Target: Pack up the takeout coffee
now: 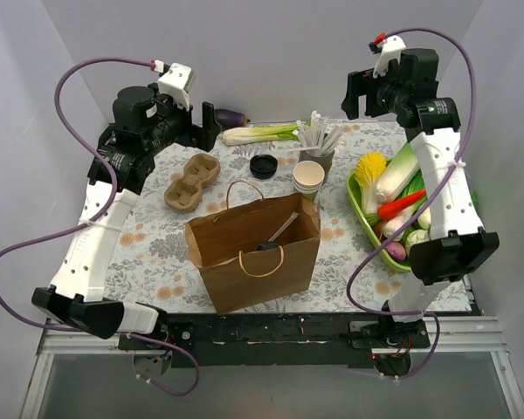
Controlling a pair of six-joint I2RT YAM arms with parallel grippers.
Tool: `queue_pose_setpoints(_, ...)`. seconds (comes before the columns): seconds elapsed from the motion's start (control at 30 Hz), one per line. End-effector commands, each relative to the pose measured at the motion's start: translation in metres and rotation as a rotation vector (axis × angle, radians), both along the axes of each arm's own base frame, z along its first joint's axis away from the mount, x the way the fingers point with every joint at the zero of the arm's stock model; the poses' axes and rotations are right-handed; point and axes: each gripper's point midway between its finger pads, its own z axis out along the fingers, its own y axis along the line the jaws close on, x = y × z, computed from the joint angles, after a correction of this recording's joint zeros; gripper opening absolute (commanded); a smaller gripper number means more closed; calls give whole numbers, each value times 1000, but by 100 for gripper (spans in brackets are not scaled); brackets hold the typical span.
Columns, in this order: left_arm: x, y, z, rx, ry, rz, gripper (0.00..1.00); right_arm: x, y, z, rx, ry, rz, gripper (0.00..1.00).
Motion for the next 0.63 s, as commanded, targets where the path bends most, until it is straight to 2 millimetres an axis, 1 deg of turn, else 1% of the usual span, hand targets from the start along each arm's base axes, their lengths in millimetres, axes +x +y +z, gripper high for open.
queue_pose_setpoints(0.0, 10, 43, 32, -15, -154, 195, 98, -29, -24, 16, 2, 8, -141, 95)
queue_pose_setpoints(0.03, 13, 49, 31, -18, -152, 214, 98, -36, -27, 22, 8, -7, -148, 95)
queue_pose_setpoints(0.1, 17, 55, 28, -29, -141, 238, 98, -44, -27, 29, 21, -26, -150, 96)
queue_pose_setpoints(0.13, 19, 60, 28, -30, -142, 254, 98, -51, -29, 39, 29, -53, -150, 96)
queue_pose_setpoints(0.2, 22, 64, 26, -32, -141, 267, 98, -55, -29, 46, 33, -82, -152, 96)
queue_pose_setpoints(0.23, 24, 68, 23, -31, -133, 276, 98, -60, -31, 55, 40, -110, -157, 97)
queue_pose_setpoints(0.3, 24, 70, 21, -35, -128, 283, 98, -61, -33, 60, 44, -143, -166, 97)
queue_pose_setpoints(0.33, 24, 71, 22, -38, -130, 284, 98, -64, -35, 66, 48, -161, -171, 97)
queue_pose_setpoints(0.37, 24, 72, 21, -38, -126, 285, 98, -64, -35, 67, 50, -168, -171, 97)
queue_pose_setpoints(0.4, 23, 72, 22, -40, -127, 287, 98, -64, -37, 73, 51, -184, -183, 98)
queue_pose_setpoints(0.47, 22, 76, 26, -42, -135, 298, 98, -63, -38, 78, 55, -190, -191, 98)
queue_pose_setpoints(0.5, 21, 77, 29, -45, -145, 302, 98, -63, -43, 88, 52, -215, -222, 98)
queue_pose_setpoints(0.6, 20, 81, 38, -47, -171, 312, 98, -60, -43, 98, 59, -237, -221, 98)
